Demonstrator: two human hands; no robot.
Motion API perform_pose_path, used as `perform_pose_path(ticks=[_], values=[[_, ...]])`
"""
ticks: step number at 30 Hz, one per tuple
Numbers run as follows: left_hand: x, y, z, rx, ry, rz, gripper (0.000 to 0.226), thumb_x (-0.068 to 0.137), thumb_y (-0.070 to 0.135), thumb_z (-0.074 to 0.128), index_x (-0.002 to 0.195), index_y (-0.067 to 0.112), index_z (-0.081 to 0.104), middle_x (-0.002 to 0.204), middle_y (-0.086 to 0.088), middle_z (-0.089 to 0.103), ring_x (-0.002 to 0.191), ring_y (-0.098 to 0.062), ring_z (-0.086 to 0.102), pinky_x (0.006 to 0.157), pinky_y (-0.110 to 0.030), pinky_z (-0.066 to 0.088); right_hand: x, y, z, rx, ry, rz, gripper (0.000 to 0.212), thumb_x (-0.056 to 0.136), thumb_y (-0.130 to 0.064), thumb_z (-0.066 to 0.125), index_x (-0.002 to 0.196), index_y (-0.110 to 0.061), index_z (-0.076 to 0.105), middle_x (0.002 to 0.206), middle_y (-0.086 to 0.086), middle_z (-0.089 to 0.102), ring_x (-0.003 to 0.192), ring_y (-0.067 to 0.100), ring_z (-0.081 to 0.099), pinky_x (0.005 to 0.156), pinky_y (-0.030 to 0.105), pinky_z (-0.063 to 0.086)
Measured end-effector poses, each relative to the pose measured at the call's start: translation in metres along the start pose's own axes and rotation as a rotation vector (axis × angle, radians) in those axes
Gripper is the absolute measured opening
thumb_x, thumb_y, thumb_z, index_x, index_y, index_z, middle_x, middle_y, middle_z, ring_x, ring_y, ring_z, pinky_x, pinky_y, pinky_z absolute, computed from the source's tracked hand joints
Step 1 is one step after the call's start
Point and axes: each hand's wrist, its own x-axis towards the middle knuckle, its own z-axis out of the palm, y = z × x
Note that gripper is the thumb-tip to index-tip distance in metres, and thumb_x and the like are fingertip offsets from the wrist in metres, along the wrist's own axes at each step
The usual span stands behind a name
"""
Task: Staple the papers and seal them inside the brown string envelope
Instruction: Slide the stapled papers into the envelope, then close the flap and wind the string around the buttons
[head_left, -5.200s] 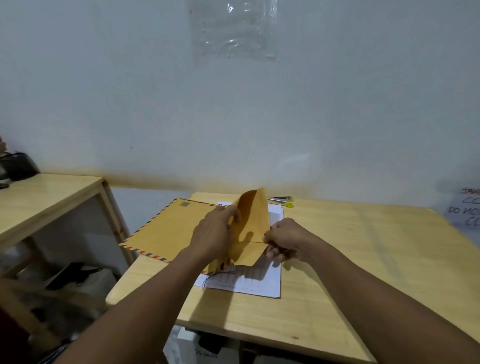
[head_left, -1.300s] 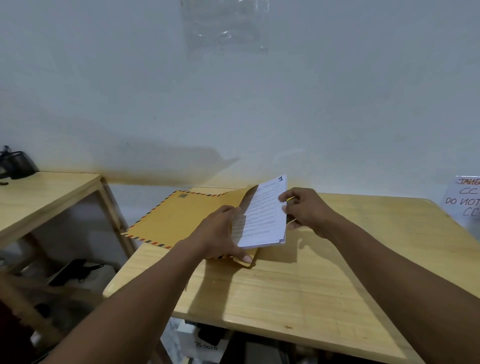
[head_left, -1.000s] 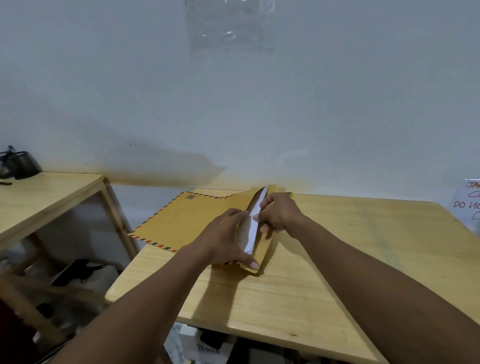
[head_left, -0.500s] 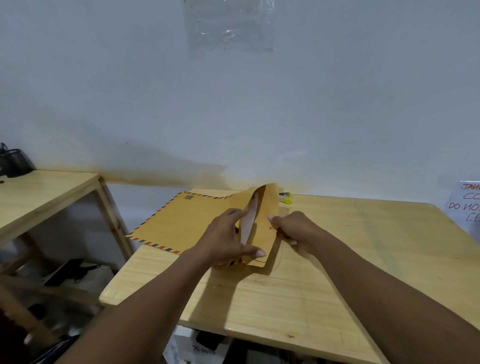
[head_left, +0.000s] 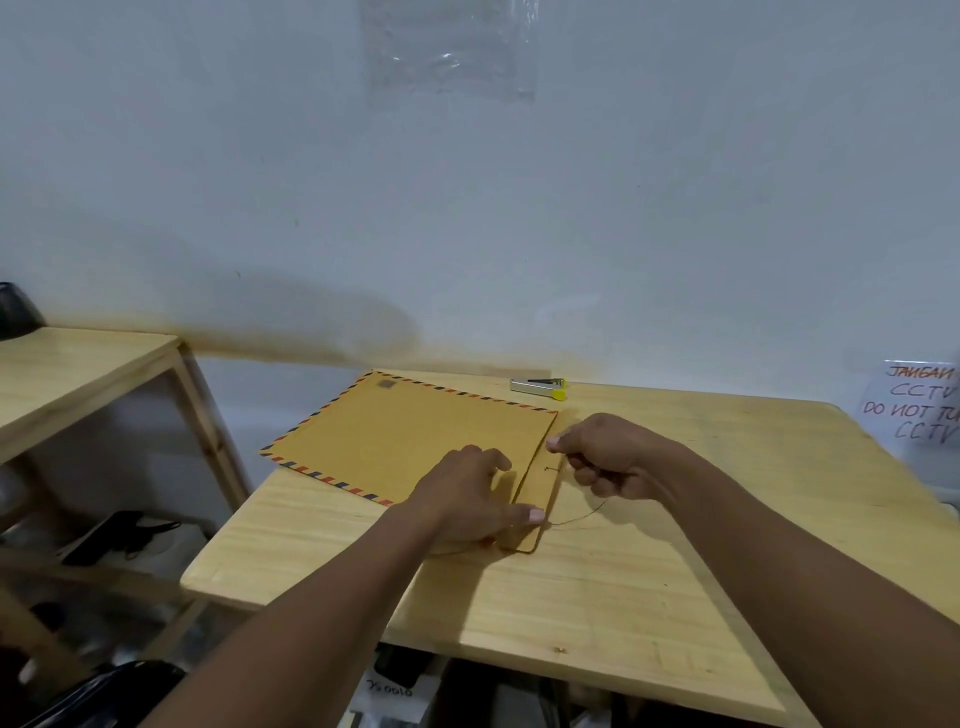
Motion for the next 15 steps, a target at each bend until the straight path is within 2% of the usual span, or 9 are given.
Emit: perform_pose_path(ticks=[4,6,8,10,12,14,15], values=[[0.003,0.006,0.003,0.028,0.056,-0.082,0.090,0.078,0.083,0.052,0.143,0.020,0.052,0.132,-0.001,0.061,0.121,-0.023,0.055,0.096,-0.044,0.052,-0.013,-0.022,-0.021,-0.726,0.090,-0.112,0.014,0.096,-0.014,0.060,0.097,-0.004,0.070,0.059,0.005,0.040,0.048,0.020,0.031,0.045,0.023,0.028],[0.004,0.011,0.004,0.053,0.088,-0.138,0.093,0.080,0.086,0.043,0.139,0.016,0.054,0.129,-0.004,0.063,0.120,-0.026,0.056,0.095,-0.046,0.052,-0.018,-0.033,-0.025,-0.942,0.095,-0.156,0.015,0.093,-0.019,0.064,0.093,-0.007,0.072,0.061,0.007,0.047,0.051,0.024,0.037,0.050,0.028,0.034],[0.002,0.016,0.006,0.146,0.049,-0.154,0.099,0.072,0.092,0.045,0.135,0.017,0.055,0.131,-0.005,0.056,0.126,-0.027,0.048,0.098,-0.048,0.048,-0.020,-0.042,-0.023,-0.993,0.068,-0.264,0.015,0.091,-0.027,0.069,0.089,-0.013,0.074,0.068,0.001,0.057,0.062,0.022,0.050,0.058,0.030,0.042],[-0.003,0.018,0.009,0.232,0.008,-0.131,0.099,0.068,0.093,0.049,0.133,0.020,0.057,0.135,-0.005,0.049,0.130,-0.028,0.041,0.101,-0.049,0.045,-0.023,-0.047,-0.016,-0.973,0.074,-0.408,0.013,0.092,-0.027,0.070,0.091,-0.015,0.074,0.071,-0.010,0.056,0.066,0.010,0.051,0.061,0.025,0.041],[-0.007,0.016,0.005,0.205,0.012,-0.087,0.080,0.078,0.081,0.052,0.127,0.019,0.063,0.133,-0.005,0.052,0.126,-0.027,0.044,0.100,-0.046,0.045,-0.022,-0.050,-0.011,-0.963,0.108,-0.526,0.015,0.093,-0.027,0.069,0.098,-0.015,0.076,0.071,-0.015,0.052,0.066,0.003,0.048,0.059,0.021,0.036],[-0.011,0.008,-0.004,0.095,0.004,-0.017,0.049,0.090,0.058,0.056,0.101,0.012,0.070,0.113,-0.007,0.062,0.106,-0.026,0.054,0.088,-0.037,0.049,-0.017,-0.050,-0.007,-0.926,0.119,-0.594,0.016,0.093,-0.029,0.069,0.098,-0.016,0.076,0.071,-0.013,0.054,0.065,0.001,0.050,0.059,0.020,0.034],[-0.012,0.003,-0.009,0.054,-0.018,0.018,0.042,0.094,0.048,0.058,0.088,0.007,0.068,0.099,-0.009,0.064,0.096,-0.026,0.056,0.080,-0.034,0.049,-0.013,-0.051,-0.004,-0.906,0.111,-0.614,0.016,0.093,-0.029,0.069,0.098,-0.017,0.076,0.073,-0.011,0.058,0.065,-0.001,0.051,0.059,0.020,0.034]])
